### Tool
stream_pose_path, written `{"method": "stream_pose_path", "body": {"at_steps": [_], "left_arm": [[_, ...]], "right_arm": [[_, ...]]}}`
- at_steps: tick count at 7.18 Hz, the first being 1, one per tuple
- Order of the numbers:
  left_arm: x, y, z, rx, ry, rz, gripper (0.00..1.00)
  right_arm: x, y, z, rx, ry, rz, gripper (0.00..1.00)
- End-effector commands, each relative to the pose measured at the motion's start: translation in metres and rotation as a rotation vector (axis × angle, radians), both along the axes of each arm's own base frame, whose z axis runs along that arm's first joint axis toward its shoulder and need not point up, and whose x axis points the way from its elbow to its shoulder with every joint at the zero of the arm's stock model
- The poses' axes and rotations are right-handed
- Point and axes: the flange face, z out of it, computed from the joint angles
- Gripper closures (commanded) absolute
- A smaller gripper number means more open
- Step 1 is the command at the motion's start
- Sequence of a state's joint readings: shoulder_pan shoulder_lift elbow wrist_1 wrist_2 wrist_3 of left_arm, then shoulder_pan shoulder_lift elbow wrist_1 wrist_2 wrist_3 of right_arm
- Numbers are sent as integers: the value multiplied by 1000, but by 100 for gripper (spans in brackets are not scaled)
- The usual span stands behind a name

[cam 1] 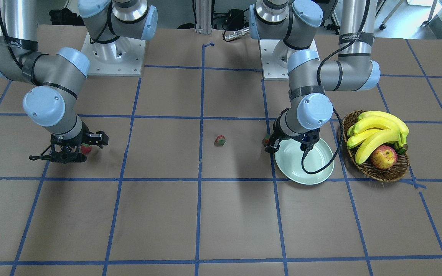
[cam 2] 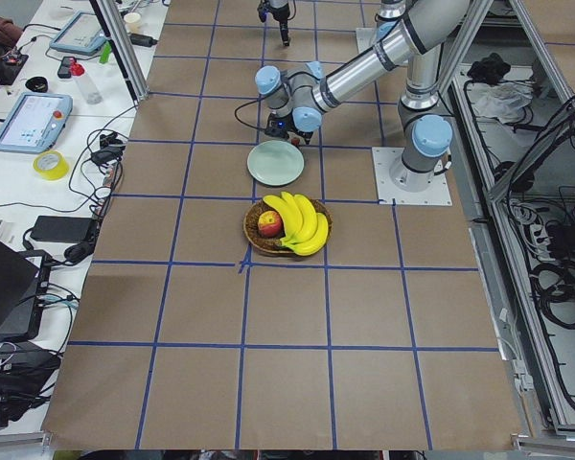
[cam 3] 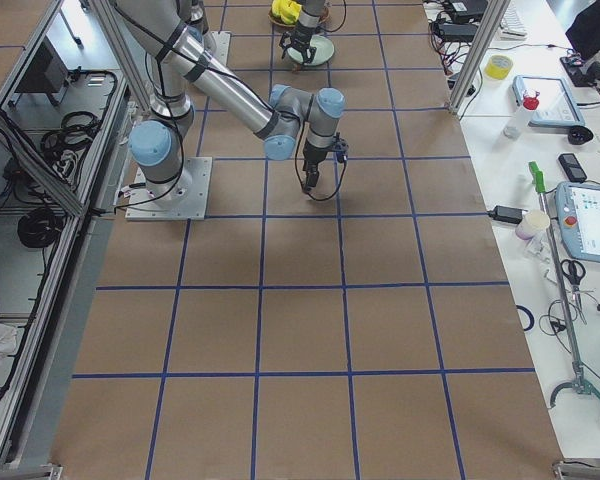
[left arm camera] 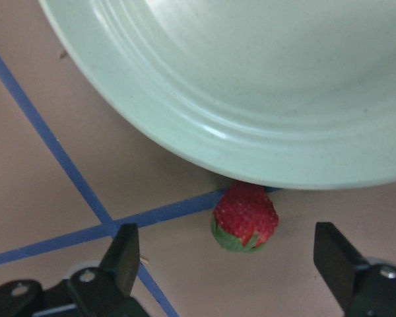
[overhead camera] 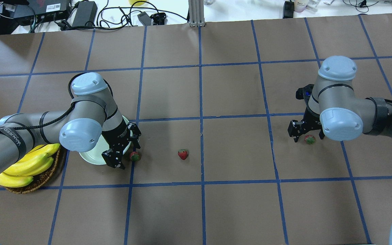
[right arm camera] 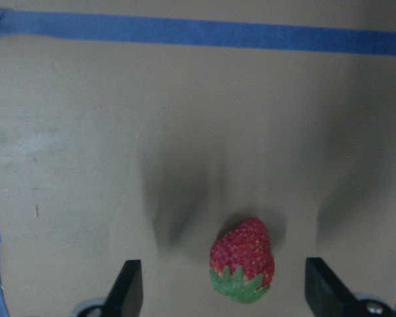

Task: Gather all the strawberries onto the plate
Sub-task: 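Grasp the third strawberry with the right gripper while the left gripper closes on the first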

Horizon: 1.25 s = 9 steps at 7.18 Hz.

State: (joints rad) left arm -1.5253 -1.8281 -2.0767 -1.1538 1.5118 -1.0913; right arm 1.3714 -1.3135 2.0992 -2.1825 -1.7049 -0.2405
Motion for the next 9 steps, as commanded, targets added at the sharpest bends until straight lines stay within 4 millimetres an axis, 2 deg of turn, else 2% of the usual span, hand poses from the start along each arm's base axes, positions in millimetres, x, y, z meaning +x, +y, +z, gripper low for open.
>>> {"method": "stream_pose_path", "body": {"at_steps": [1,2,3,4,6,7,8,9], "left_arm": [[1,1,-2,7,0,7,6],[1,1,-2,8,2,7,6],[1,0,-2,7,7,9,15],[1,0,-4,11,10,8,27],[1,0,-7,18,10,6,27],[1,0,-8,18,11,5,27],[0,0,-9,21,13,7,52],[0,-1,-8,18,16,9,97]], "right_arm": [[-2,5,-9,35,8,42,59],[-3,3,-8,35,14,50,78],[-4,2,-7,29,18,53,96],[-4,0,-4,22,23,47,100],[4,-8,9,0,13,1,100],[41,-15,20,8,-73,-54,100],[90,-21,35,-3,-119,-120,100],[153,-19,47,-24,-171,-182,100]]}}
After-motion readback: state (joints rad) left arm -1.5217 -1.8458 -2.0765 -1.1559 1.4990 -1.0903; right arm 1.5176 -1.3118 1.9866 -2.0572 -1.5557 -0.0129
